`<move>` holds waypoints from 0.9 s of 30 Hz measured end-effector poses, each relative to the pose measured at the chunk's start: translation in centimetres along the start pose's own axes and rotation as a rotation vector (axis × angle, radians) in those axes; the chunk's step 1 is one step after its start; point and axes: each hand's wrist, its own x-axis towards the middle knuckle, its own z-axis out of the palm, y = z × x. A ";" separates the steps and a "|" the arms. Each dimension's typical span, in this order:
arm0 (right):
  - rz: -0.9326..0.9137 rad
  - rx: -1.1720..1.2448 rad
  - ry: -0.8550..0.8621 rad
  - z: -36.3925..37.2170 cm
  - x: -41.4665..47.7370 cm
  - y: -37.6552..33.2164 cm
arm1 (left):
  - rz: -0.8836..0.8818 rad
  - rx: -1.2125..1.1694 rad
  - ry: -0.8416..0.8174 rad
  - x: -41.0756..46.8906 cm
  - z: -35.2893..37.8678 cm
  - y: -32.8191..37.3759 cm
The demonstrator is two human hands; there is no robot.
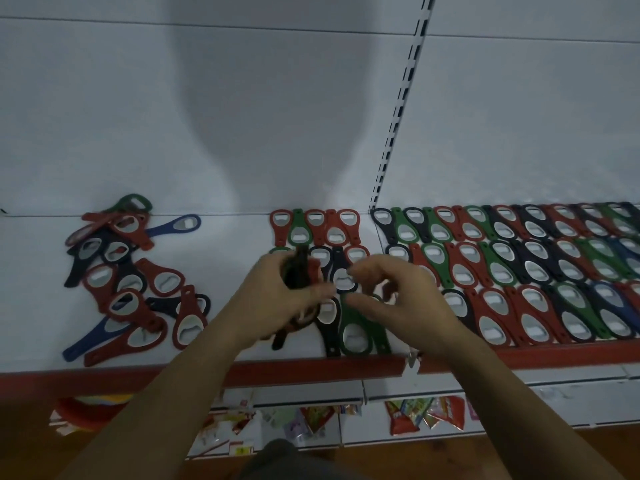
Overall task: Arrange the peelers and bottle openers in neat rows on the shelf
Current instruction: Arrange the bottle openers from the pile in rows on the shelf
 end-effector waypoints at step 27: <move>0.187 -0.086 0.153 8.1 -0.5 -4.7 | 0.076 0.341 0.061 -2.5 -7.3 -2.2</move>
